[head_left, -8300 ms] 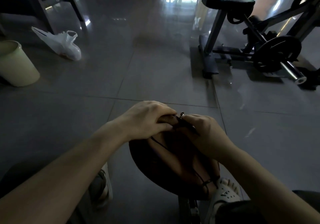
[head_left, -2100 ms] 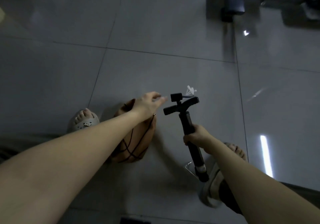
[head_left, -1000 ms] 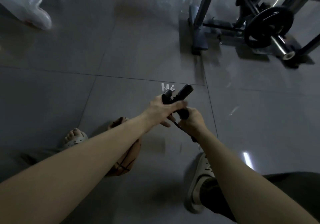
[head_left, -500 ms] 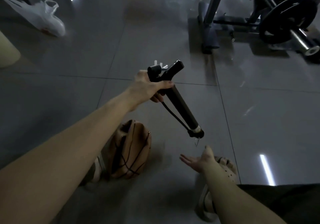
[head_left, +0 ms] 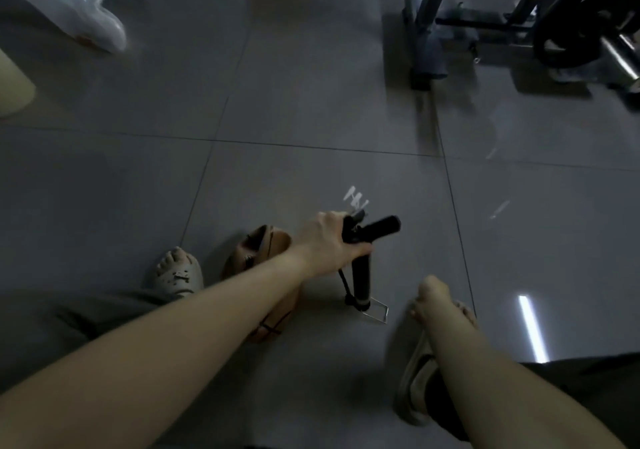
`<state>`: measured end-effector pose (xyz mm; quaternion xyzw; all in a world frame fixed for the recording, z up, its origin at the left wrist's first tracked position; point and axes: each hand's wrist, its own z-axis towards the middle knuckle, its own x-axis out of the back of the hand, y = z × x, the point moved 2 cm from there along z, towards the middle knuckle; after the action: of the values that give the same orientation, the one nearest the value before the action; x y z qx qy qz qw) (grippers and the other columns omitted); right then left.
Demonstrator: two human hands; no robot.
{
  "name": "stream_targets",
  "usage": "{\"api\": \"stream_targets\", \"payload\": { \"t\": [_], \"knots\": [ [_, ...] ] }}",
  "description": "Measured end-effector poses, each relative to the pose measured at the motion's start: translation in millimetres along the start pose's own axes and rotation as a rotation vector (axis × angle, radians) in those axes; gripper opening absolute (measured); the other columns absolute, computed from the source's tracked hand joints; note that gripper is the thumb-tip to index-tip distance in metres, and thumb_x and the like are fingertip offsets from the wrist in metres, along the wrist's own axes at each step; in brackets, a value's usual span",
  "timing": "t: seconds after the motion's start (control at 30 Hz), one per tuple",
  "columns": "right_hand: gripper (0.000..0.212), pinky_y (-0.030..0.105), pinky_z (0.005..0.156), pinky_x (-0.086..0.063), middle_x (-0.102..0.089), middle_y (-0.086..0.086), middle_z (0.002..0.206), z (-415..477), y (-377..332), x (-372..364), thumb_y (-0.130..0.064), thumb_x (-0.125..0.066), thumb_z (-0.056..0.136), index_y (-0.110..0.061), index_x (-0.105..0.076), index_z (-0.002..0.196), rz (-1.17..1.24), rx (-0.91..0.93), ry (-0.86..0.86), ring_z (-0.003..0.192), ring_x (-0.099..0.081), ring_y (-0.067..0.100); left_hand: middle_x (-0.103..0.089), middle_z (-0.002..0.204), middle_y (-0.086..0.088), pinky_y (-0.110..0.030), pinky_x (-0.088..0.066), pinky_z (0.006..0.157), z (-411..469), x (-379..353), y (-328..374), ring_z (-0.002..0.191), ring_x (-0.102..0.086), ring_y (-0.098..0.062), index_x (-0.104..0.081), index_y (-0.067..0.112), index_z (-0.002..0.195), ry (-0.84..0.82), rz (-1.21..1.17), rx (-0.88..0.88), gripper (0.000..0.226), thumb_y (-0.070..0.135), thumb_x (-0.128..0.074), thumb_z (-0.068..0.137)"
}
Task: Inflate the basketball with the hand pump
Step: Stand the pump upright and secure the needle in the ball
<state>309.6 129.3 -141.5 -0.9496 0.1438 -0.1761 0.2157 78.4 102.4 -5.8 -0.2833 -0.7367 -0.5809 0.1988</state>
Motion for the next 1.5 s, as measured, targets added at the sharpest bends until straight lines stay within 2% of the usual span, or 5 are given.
{"api": "stream_targets", "payload": {
  "t": [0.57,0.8,1.07,1.3,1.5],
  "knots": [
    [0.024,0.042,0.078,-0.054,-0.073,0.023,0.086,-129,-121,-86,-0.01,-0.042,0.099,0.005,-0.06,0.099,-0.729,0.488,-0.217,0.071,-0.071,0.031,-0.066,0.099,0.015,-0.016,-0.049,0.073,-14,-84,21,0.081,-0.06,-0.001,-0.06,0.032,0.132,-0.019,-0.149,0.065,0.05,0.038,-0.077,0.085],
    [0.024,0.037,0.056,-0.051,-0.072,0.026,0.083,-107,-81,-77,-0.005,-0.046,0.095,0.009,-0.065,0.094,-0.683,0.586,-0.165,0.061,-0.065,0.031,-0.078,0.088,-0.003,-0.039,-0.064,0.07,-5,-67,0,0.068,-0.073,-0.016,-0.066,0.034,0.093,-0.279,-0.497,0.292,0.031,0.031,-0.09,0.073],
    [0.041,0.047,0.078,-0.06,-0.068,0.022,0.095,-126,-70,-87,-0.036,-0.054,0.101,0.003,-0.063,0.111,-0.474,0.423,-0.565,0.078,-0.07,0.035,-0.075,0.106,-0.012,-0.025,-0.054,0.061,-2,-3,-43,0.077,-0.073,-0.019,-0.064,0.012,0.122,-0.263,-0.603,0.227,0.022,0.022,-0.056,0.104],
    [0.08,0.049,0.112,-0.037,-0.07,0.013,0.123,-124,-49,-109,-0.079,-0.042,0.087,-0.014,-0.059,0.131,-0.781,0.247,-1.04,0.117,-0.065,0.028,-0.076,0.106,-0.01,-0.037,-0.049,0.102,8,36,-83,0.106,-0.069,-0.024,-0.075,0.009,0.111,-0.236,-0.527,0.235,0.025,0.018,-0.077,0.088],
    [0.077,0.051,0.11,-0.039,-0.062,0.016,0.112,-116,-42,-136,-0.067,-0.054,0.088,-0.005,-0.058,0.134,-0.869,0.111,-1.159,0.104,-0.058,0.031,-0.075,0.113,-0.005,-0.047,-0.05,0.106,24,50,-113,0.113,-0.068,-0.025,-0.074,0.02,0.116,-0.32,-0.575,0.259,0.035,0.014,-0.078,0.082]
  ]
}}
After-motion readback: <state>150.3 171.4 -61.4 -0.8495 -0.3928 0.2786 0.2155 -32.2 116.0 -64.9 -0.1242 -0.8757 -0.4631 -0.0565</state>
